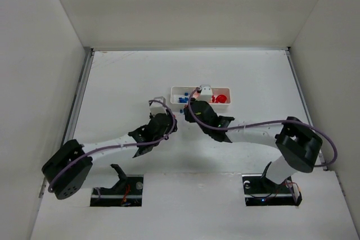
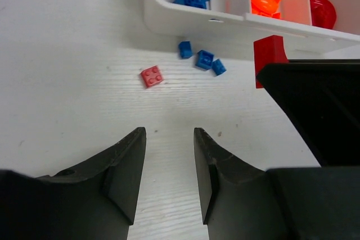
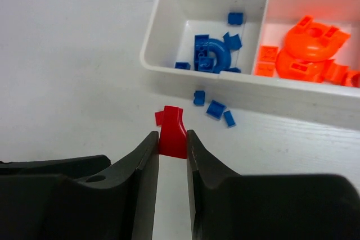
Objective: Sort the legos into containers by color
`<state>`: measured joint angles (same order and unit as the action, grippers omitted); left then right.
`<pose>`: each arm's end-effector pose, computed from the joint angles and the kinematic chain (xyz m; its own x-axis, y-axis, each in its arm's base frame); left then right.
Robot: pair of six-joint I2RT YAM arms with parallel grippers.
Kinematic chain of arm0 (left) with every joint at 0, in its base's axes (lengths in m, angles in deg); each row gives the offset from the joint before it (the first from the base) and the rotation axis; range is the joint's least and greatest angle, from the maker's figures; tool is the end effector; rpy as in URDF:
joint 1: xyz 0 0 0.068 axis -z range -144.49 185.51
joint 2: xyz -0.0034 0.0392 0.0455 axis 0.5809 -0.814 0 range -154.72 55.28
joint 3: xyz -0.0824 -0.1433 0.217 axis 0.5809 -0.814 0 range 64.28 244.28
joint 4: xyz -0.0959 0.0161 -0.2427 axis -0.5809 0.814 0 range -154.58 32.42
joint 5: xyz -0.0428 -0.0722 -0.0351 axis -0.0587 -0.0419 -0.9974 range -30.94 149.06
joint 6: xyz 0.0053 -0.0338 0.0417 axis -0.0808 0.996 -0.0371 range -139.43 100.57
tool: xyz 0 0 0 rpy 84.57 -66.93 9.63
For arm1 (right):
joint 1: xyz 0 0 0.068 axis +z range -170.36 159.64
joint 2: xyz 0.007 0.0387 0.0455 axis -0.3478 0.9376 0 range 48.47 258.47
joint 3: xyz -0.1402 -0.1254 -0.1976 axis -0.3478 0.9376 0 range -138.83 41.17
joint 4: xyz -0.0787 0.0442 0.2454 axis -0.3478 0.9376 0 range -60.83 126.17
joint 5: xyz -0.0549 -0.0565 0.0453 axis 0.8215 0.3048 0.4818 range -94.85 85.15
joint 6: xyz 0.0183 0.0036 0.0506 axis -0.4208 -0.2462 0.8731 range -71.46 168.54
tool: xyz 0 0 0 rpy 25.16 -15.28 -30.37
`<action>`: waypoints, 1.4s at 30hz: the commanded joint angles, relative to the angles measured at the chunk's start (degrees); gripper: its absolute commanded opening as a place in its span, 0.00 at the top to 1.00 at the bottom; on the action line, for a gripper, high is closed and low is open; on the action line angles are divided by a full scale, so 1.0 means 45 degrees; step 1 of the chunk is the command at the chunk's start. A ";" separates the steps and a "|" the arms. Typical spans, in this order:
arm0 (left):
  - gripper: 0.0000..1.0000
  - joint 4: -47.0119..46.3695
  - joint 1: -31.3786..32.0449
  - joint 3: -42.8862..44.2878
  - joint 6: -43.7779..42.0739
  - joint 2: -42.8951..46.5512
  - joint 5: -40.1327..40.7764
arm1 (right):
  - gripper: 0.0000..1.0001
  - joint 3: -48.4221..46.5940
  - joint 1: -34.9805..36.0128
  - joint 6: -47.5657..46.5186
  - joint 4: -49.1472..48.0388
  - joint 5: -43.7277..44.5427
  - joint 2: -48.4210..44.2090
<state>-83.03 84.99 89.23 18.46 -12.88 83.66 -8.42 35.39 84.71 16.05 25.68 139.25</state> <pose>0.1660 -0.1714 0.1900 -0.4883 -0.2881 -0.8238 0.1844 0.8886 -0.4201 0.2063 0.2707 0.2120 -0.4852 0.1908 -0.8533 -0.2148 0.9200 0.3278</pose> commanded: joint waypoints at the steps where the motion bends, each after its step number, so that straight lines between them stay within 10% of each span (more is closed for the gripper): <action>1: 0.64 -0.0800 0.0440 0.1250 -0.0333 -0.1274 0.0334 | 0.77 0.0646 -0.0989 -0.0339 -0.0462 0.0268 -0.0875; 14: 0.67 -0.0625 0.1066 0.4278 -0.0706 -0.5475 0.1037 | 0.74 0.1136 -0.4858 -0.2019 -0.0462 -0.0278 -0.1152; 22: 0.66 0.0624 0.1008 0.5548 0.0525 -0.6805 0.1858 | 0.51 0.1271 -0.5113 -0.2255 -0.0832 -0.0220 -0.1324; 42: 0.75 0.1407 0.0793 0.6310 -0.0352 -0.7938 0.2678 | 0.50 0.2717 -0.5211 -0.2138 -0.1497 -0.0592 -0.2928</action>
<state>-77.44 89.71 114.91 18.97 -47.15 94.32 3.52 12.27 75.31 12.14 23.45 127.75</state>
